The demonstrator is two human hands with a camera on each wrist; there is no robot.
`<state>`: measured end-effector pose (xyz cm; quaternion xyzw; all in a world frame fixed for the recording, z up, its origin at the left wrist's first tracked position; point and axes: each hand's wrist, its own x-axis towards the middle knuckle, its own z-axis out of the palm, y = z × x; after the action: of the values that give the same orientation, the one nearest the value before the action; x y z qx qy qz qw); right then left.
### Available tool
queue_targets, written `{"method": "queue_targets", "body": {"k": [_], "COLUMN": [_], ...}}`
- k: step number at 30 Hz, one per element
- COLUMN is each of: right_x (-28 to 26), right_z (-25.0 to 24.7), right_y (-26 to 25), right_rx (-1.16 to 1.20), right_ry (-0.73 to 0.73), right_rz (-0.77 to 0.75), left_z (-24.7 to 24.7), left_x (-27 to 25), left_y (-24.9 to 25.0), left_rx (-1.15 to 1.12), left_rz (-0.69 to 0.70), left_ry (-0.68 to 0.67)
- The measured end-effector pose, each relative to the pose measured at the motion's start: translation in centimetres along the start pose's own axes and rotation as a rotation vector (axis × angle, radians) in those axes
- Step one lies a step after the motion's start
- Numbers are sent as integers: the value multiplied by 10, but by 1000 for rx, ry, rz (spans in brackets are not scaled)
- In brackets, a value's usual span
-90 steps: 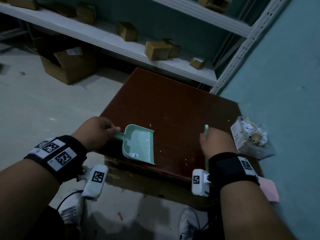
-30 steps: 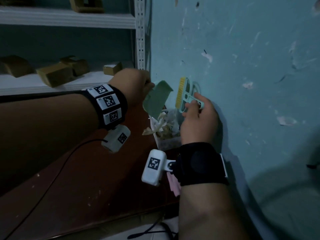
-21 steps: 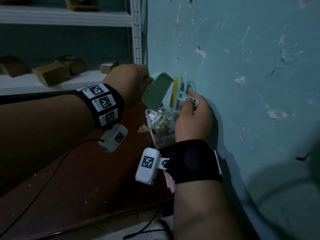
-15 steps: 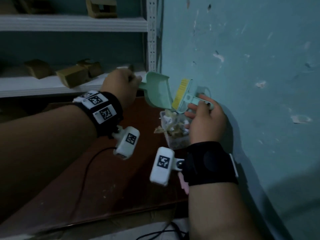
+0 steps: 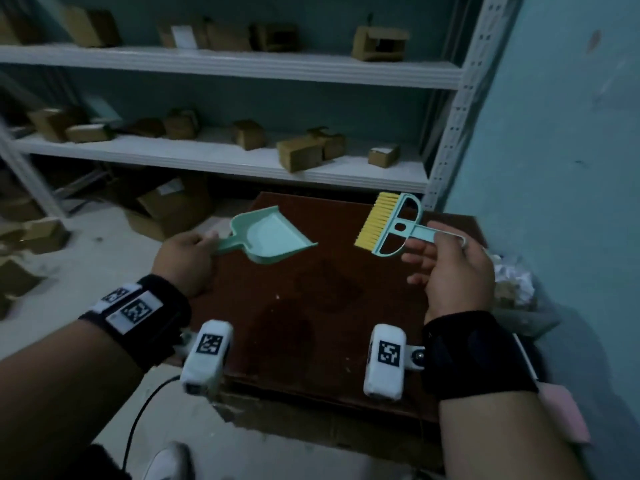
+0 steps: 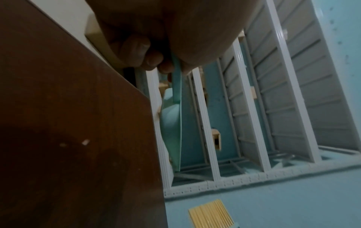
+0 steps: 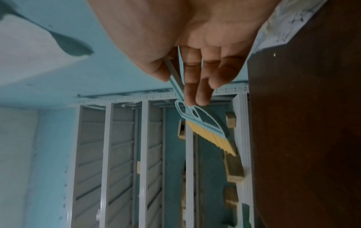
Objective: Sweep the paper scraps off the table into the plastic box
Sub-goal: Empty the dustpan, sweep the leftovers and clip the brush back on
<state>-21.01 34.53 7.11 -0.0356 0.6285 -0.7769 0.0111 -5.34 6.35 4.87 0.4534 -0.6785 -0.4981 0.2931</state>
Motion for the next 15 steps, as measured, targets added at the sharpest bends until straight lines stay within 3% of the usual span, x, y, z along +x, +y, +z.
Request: {"method": "queue_targets", "body": {"k": [7,11,15], "right_x": [-43,-64,-78], "right_z": [59,80,97], "right_y": [27,43,53], "right_rx": [-259,-462,-575], "right_ry": [-163,-267,-342], "right_rz": [-29,-169,-183], "left_z": [-43,-39,-33], "left_x": [-8,-14,-15], "left_y": [-88,-114,-121], "left_rx": [-225,-264,-390], "left_rz": [-245,-326,-419], "left_ry": [-10,-68,-118]}}
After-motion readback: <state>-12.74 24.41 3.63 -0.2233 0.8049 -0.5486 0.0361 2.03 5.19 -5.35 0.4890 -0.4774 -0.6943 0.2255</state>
